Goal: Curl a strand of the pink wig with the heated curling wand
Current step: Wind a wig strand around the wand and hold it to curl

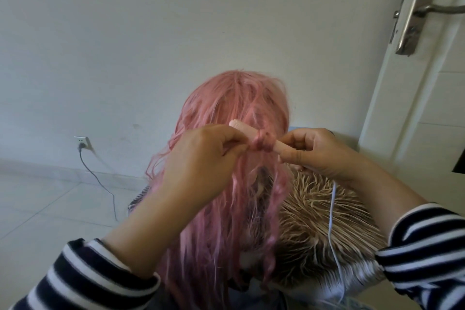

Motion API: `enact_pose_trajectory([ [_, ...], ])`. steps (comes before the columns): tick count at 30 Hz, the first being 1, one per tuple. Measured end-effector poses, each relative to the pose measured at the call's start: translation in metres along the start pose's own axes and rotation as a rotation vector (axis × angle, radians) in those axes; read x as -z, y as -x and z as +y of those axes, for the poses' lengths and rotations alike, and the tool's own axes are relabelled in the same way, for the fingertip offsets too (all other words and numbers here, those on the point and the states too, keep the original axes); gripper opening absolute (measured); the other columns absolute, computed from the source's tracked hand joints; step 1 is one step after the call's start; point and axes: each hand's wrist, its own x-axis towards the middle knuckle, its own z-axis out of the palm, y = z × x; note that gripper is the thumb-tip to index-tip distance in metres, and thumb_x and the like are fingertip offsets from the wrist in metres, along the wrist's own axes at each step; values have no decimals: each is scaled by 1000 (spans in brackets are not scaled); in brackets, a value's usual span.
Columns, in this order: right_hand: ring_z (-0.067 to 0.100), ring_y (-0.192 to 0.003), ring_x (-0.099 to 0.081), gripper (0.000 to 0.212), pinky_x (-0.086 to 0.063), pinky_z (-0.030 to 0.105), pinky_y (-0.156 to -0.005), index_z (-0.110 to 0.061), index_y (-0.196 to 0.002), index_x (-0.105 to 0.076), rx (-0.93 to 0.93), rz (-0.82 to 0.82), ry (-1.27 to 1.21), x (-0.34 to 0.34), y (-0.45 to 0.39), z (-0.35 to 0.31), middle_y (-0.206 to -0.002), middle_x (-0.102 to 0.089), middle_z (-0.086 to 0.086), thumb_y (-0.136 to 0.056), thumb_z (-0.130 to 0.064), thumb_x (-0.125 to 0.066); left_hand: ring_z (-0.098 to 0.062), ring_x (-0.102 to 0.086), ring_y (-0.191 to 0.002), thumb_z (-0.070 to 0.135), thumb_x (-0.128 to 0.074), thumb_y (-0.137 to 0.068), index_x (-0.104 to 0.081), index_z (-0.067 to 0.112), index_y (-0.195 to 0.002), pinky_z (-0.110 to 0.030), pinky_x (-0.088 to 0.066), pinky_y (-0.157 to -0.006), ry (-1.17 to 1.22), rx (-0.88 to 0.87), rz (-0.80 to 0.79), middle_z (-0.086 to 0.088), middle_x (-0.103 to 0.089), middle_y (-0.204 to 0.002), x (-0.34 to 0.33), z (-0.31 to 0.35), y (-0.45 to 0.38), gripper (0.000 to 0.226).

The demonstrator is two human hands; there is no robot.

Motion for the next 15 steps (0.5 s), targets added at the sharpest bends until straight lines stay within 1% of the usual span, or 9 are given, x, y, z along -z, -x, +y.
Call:
enact_pose_trajectory([
  [2,16,-58,-47,26,-36,28,-52,-11,-91,-67,13,3,10,0,0,-1,-72,-61,9,-71,-24,-77,-11,-64,-71,23,-70,-79,-75,24,-90,-35,-55,-72,5,34,0,15,-63,-71,5,0,-9,12],
  [4,20,-59,-47,28,-36,29,-52,-11,-91,-68,31,3,12,1,1,-3,-72,-62,9,-69,-27,-78,-12,-66,-76,26,-70,-78,-74,26,-88,-36,-56,-73,6,27,-5,11,-68,-74,10,1,-18,11],
  [6,16,-58,-49,30,-38,27,-51,-14,-88,-69,34,6,23,1,1,-4,-70,-65,5,-66,-31,-79,-11,-65,-75,29,-71,-77,-74,27,-87,-35,-55,-72,-24,0,-40,14,-66,-72,14,1,-27,10],
  [8,11,-56,-52,27,-40,25,-50,-17,-86,-70,35,6,47,2,1,-4,-65,-66,-3,-65,-31,-79,-7,-62,-73,31,-72,-75,-74,29,-85,-33,-54,-73,-69,-14,-81,22,-60,-69,19,2,-37,11],
  [9,9,-56,-53,22,-40,24,-51,-18,-85,-70,38,5,57,2,0,-4,-64,-66,-5,-67,-27,-78,-5,-61,-72,32,-73,-73,-74,29,-84,-31,-54,-73,-81,-17,-94,23,-59,-68,21,2,-42,11],
  [11,6,-56,-54,13,-40,23,-51,-19,-83,-69,39,9,58,2,-1,-3,-63,-67,-7,-73,-15,-75,-3,-62,-70,31,-76,-70,-74,27,-79,-27,-53,-71,-68,-19,-117,19,-65,-69,25,3,-53,11],
  [13,10,-59,-54,14,-39,25,-50,-19,-83,-69,38,16,45,2,-1,-3,-64,-67,-6,-74,-10,-74,-3,-64,-71,28,-80,-66,-74,22,-77,-19,-52,-68,-16,-9,-159,15,-68,-70,28,5,-63,14],
  [14,16,-61,-53,14,-39,26,-51,-20,-82,-69,39,16,37,2,-1,-3,-66,-67,-4,-74,-10,-74,-1,-64,-72,27,-82,-63,-74,21,-75,-16,-51,-68,10,0,-183,14,-69,-70,28,5,-68,16],
  [15,21,-63,-51,14,-38,27,-52,-21,-81,-70,43,14,28,1,-1,-3,-67,-66,-1,-73,-10,-74,-1,-65,-71,26,-84,-61,-73,20,-73,-17,-51,-69,28,11,-203,12,-70,-70,28,4,-72,17],
])
